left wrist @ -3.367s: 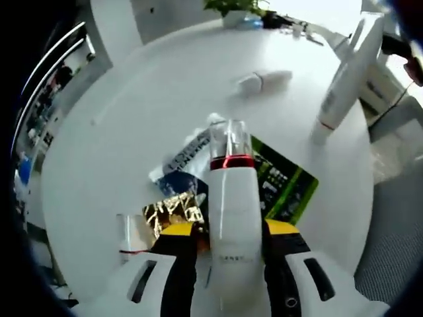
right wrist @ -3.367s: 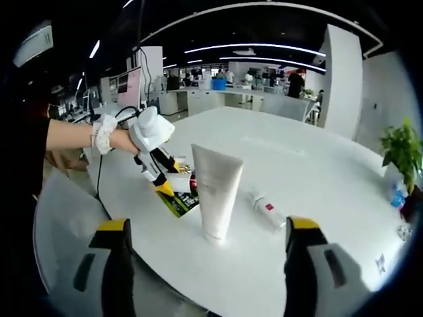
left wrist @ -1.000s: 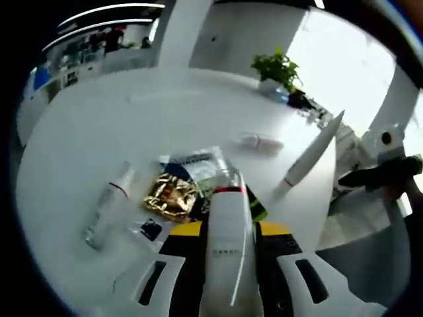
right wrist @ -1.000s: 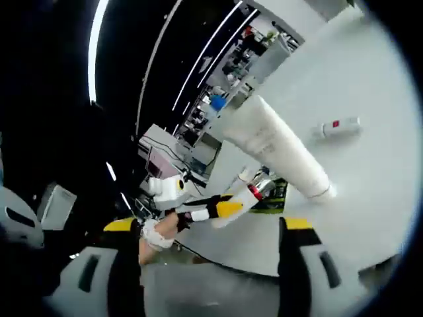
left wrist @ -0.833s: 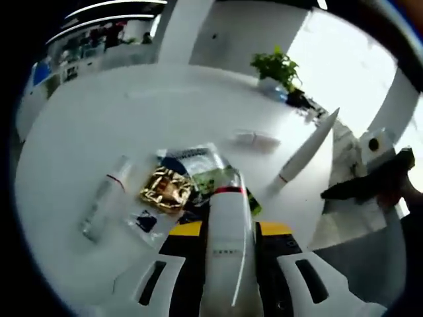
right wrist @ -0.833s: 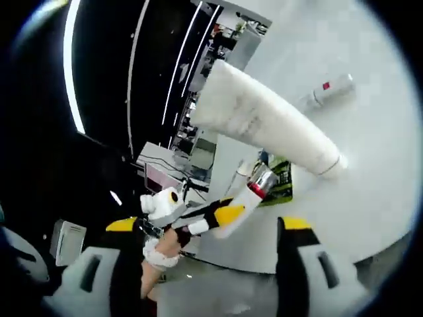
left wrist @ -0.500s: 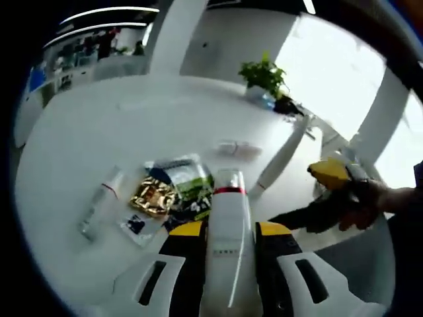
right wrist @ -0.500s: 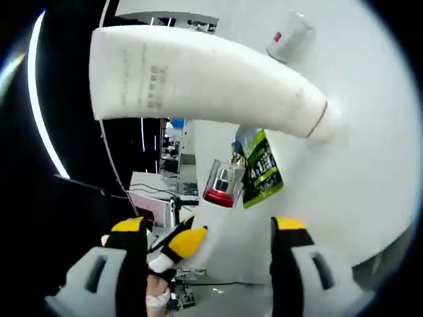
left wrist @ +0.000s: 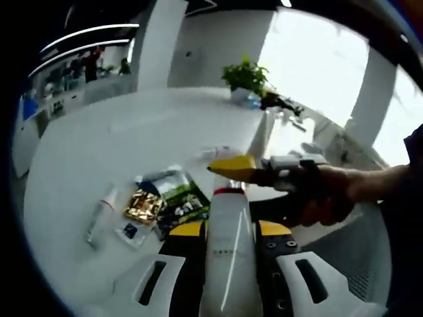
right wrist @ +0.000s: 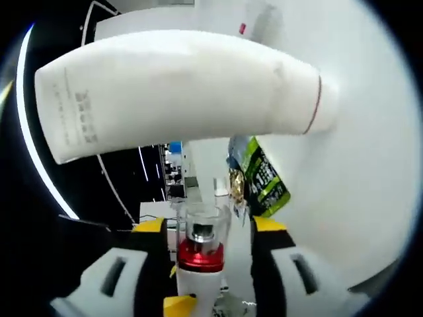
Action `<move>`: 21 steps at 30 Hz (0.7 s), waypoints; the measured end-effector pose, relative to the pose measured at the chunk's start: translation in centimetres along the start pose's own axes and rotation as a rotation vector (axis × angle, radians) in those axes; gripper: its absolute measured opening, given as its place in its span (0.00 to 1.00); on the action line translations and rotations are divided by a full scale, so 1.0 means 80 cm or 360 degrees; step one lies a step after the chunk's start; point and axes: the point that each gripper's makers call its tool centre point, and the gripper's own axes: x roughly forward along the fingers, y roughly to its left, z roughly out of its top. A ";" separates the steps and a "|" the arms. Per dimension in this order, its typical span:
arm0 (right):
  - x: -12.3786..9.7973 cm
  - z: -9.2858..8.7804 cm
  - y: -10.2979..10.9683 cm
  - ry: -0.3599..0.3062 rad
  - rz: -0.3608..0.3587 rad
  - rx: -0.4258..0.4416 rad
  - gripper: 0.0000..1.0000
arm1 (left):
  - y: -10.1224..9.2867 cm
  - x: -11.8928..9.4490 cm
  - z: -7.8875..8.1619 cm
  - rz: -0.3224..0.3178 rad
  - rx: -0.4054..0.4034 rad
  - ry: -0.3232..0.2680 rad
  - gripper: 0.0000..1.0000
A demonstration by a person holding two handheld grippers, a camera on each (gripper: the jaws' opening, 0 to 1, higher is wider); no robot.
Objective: Arrange the skincare products in the storage area until every visible bottle or jar stands upright without overlapping.
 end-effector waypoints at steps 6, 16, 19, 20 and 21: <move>-0.004 -0.001 0.006 0.0014 0.0016 -0.0047 0.36 | -0.007 -0.001 -0.007 0.0038 0.0082 0.0001 0.25; -0.014 0.002 0.034 0.0018 0.0125 -0.0377 0.29 | -0.011 0.003 -0.012 0.0069 0.0217 0.0037 0.25; -0.020 -0.004 0.053 0.0032 0.0172 -0.0651 0.29 | -0.013 0.006 -0.016 0.0064 0.0259 0.0070 0.25; -0.022 -0.006 0.061 0.0037 0.0193 -0.0755 0.29 | -0.013 0.007 -0.015 0.0067 0.0285 0.0076 0.25; -0.024 -0.007 0.068 0.0037 0.0216 -0.0853 0.29 | -0.013 0.009 -0.015 0.0064 0.0293 0.0078 0.25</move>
